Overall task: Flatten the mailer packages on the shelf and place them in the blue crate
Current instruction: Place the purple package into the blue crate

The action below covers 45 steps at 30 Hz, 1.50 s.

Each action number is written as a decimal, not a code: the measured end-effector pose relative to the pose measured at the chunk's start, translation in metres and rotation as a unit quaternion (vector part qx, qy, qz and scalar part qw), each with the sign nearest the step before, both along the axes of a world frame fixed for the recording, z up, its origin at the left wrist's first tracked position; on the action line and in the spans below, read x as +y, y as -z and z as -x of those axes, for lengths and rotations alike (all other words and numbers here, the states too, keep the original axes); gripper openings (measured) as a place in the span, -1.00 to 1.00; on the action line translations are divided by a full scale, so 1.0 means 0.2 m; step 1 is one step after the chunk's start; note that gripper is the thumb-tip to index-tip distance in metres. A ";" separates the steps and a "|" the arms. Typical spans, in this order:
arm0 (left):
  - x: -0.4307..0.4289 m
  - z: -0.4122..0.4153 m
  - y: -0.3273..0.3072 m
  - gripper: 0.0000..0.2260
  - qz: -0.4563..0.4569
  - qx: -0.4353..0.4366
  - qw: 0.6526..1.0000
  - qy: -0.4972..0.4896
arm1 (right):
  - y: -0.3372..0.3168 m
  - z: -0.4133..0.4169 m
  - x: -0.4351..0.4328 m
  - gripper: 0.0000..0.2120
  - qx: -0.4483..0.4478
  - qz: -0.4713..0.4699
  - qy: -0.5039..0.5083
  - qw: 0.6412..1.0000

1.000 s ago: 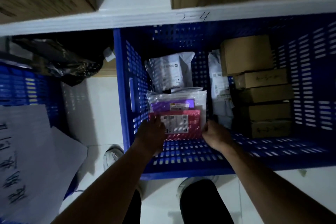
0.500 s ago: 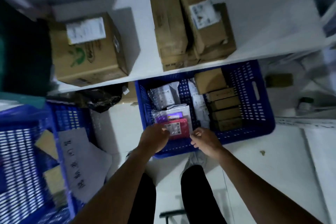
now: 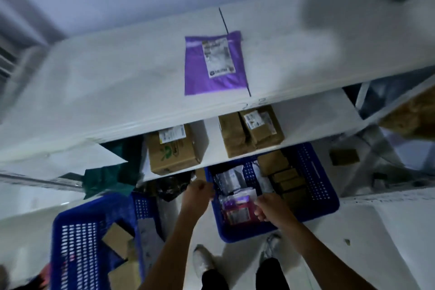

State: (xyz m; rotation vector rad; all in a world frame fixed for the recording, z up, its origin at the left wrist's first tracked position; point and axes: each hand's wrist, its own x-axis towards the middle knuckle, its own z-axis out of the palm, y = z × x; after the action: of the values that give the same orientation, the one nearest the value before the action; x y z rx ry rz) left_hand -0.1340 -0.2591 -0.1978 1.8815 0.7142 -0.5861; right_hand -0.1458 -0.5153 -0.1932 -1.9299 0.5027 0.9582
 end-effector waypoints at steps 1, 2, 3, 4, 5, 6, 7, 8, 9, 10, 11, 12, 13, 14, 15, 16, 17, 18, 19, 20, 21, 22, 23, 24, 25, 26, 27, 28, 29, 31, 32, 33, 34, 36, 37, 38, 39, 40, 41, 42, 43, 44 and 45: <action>-0.01 -0.06 -0.14 -0.77 -0.012 -0.021 1.000 0.002 | -0.04 -0.03 0.00 -0.72 -0.018 0.003 -0.004 1.000; -0.03 -0.11 -0.32 -0.77 -0.023 -0.041 0.999 0.014 | -0.06 -0.05 0.00 -0.71 -0.029 0.001 -0.012 1.000; -0.05 -0.16 -0.46 -0.77 -0.026 -0.060 0.998 0.018 | -0.10 -0.09 0.01 -0.72 -0.043 -0.003 -0.013 0.999; -0.07 -0.20 -0.57 -0.78 -0.024 -0.082 0.996 0.019 | -0.14 -0.13 0.02 -0.74 -0.057 -0.013 -0.009 0.998; -0.07 -0.25 -0.65 -0.79 -0.026 -0.102 0.994 0.023 | -0.22 -0.19 0.04 -0.77 -0.073 -0.025 0.002 0.997; -0.07 -0.30 -0.70 -0.81 -0.033 -0.122 0.992 0.026 | -0.29 -0.24 0.06 -0.80 -0.088 -0.037 0.016 0.995; -0.07 -0.35 -0.76 -0.82 -0.039 -0.144 0.988 0.029 | -0.35 -0.30 0.07 -0.81 -0.106 -0.044 0.026 0.993; -0.07 -0.40 -0.81 -0.83 -0.048 -0.172 0.983 0.035 | -0.42 -0.37 0.08 -0.80 -0.127 -0.044 0.031 0.991; -0.07 -0.45 -0.84 -0.84 -0.079 -0.200 0.975 0.048 | -0.48 -0.43 0.09 -0.79 -0.146 -0.034 0.022 0.989; -0.07 -0.50 -0.88 -0.85 -0.129 -0.232 0.962 0.068 | -0.54 -0.49 0.10 -0.78 -0.165 -0.026 0.008 0.986; -0.06 -0.55 -0.90 -0.85 -0.182 -0.266 0.943 0.082 | -0.59 -0.55 0.11 -0.79 -0.184 -0.022 -0.005 0.983; -0.06 -0.59 -0.93 -0.86 -0.222 -0.309 0.921 0.090 | -0.63 -0.60 0.12 -0.81 -0.201 -0.019 -0.011 0.979; -0.07 -0.65 -0.96 -0.86 -0.251 -0.350 0.897 0.098 | -0.68 -0.66 0.12 -0.81 -0.219 -0.013 -0.014 0.976; -0.07 -0.70 -0.97 -0.84 -0.275 -0.382 0.875 0.110 | -0.71 -0.71 0.13 -0.82 -0.234 -0.009 -0.021 0.972; -0.08 -0.76 -0.97 -0.78 -0.299 -0.403 0.854 0.135 | -0.75 -0.76 0.13 -0.83 -0.251 -0.004 -0.029 0.968; -0.08 -0.82 -0.96 -0.68 -0.320 -0.405 0.840 0.169 | -0.79 -0.79 0.14 -0.83 -0.267 0.001 -0.037 0.963; -0.07 -0.88 -0.93 -0.54 -0.336 -0.398 0.826 0.213 | -0.83 -0.83 0.15 -0.83 -0.283 0.010 -0.042 0.958; -0.07 -0.93 -0.90 -0.42 -0.342 -0.386 0.816 0.260 | -0.87 -0.87 0.15 -0.82 -0.300 0.020 -0.044 0.953; -0.07 -0.98 -0.86 -0.33 -0.342 -0.367 0.811 0.301 | -0.91 -0.90 0.16 -0.81 -0.316 0.029 -0.045 0.947; -0.08 -1.01 -0.82 -0.27 -0.345 -0.343 0.806 0.337 | -0.93 -0.93 0.16 -0.82 -0.333 0.038 -0.045 0.941; -0.08 -1.03 -0.79 -0.22 -0.356 -0.317 0.801 0.363 | -0.96 -0.97 0.17 -0.83 -0.345 0.049 -0.045 0.936; -0.09 -1.03 -0.76 -0.19 -0.369 -0.298 0.796 0.376 | -0.97 -1.00 0.17 -0.84 -0.354 0.059 -0.043 0.932; -0.09 -1.03 -0.74 -0.17 -0.377 -0.291 0.796 0.375 | -0.98 -1.04 0.17 -0.84 -0.356 0.067 -0.041 0.931; -0.09 -1.02 -0.72 -0.16 -0.380 -0.292 0.797 0.369 | -0.99 -1.07 0.17 -0.83 -0.355 0.073 -0.041 0.931; -0.09 -1.02 -0.71 -0.16 -0.382 -0.294 0.797 0.365 | -1.00 -1.09 0.17 -0.80 -0.350 0.080 -0.040 0.933; -0.10 -1.01 -0.71 -0.16 -0.380 -0.293 0.798 0.365 | -1.00 -1.10 0.17 -0.76 -0.344 0.080 -0.037 0.935; -0.10 -1.01 -0.71 -0.15 -0.379 -0.292 0.799 0.365 | -1.00 -1.11 0.17 -0.72 -0.338 0.079 -0.034 0.937; -0.10 -1.01 -0.71 -0.15 -0.378 -0.290 0.801 0.364 | -0.99 -1.12 0.18 -0.66 -0.334 0.074 -0.033 0.939; -0.10 -1.00 -0.72 -0.15 -0.376 -0.288 0.803 0.363 | -0.99 -1.12 0.19 -0.61 -0.331 0.070 -0.030 0.941; -0.10 -1.00 -0.74 -0.16 -0.368 -0.285 0.808 0.362 | -0.97 -1.13 0.22 -0.56 -0.330 0.053 -0.016 0.942; -0.10 -0.98 -0.75 -0.17 -0.362 -0.281 0.812 0.363 | -0.97 -1.14 0.24 -0.57 -0.326 0.035 -0.004 0.945; -0.09 -0.97 -0.76 -0.18 -0.358 -0.280 0.813 0.364 | -0.98 -1.15 0.26 -0.61 -0.316 0.010 0.013 0.949; -0.09 -0.95 -0.76 -0.18 -0.356 -0.278 0.813 0.367 | -0.98 -1.16 0.28 -0.65 -0.301 -0.020 0.037 0.953; -0.09 -0.92 -0.77 -0.19 -0.356 -0.275 0.811 0.374 | -1.00 -1.18 0.32 -0.72 -0.275 -0.055 0.080 0.956; -0.09 -0.90 -0.76 -0.18 -0.357 -0.274 0.810 0.376 | -1.00 -1.19 0.32 -0.71 -0.268 -0.059 0.094 0.957; -0.08 -0.89 -0.78 -0.18 -0.360 -0.279 0.807 0.376 | -1.00 -1.20 0.33 -0.70 -0.262 -0.069 0.105 0.957; -0.09 -0.86 -0.76 -0.18 -0.358 -0.279 0.806 0.379 | -0.99 -1.19 0.34 -0.73 -0.250 -0.079 0.109 0.959; -0.08 -0.85 -0.77 -0.18 -0.359 -0.283 0.805 0.377 | -1.00 -1.19 0.35 -0.77 -0.244 -0.092 0.110 0.959; -0.08 -0.82 -0.76 -0.18 -0.357 -0.283 0.806 0.378 | -0.99 -1.19 0.36 -0.81 -0.240 -0.101 0.112 0.959; -0.07 -0.80 -0.76 -0.19 -0.358 -0.283 0.806 0.377 | -0.99 -1.18 0.37 -0.83 -0.238 -0.107 0.117 0.958; -0.07 -0.78 -0.77 -0.21 -0.361 -0.286 0.803 0.377 | -1.00 -1.18 0.39 -0.83 -0.240 -0.109 0.127 0.956; -0.06 -0.76 -0.78 -0.23 -0.364 -0.288 0.801 0.380 | -0.99 -1.18 0.40 -0.83 -0.241 -0.100 0.137 0.956; -0.06 -0.73 -0.79 -0.25 -0.363 -0.290 0.799 0.381 | -0.98 -1.17 0.40 -0.82 -0.242 -0.084 0.147 0.956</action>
State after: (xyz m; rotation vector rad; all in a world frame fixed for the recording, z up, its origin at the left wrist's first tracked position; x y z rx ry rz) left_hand 0.0116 -0.2703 -0.0407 2.8975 -0.3434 -0.1509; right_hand 0.0892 -0.4348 0.0034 -1.7891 0.3893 0.3075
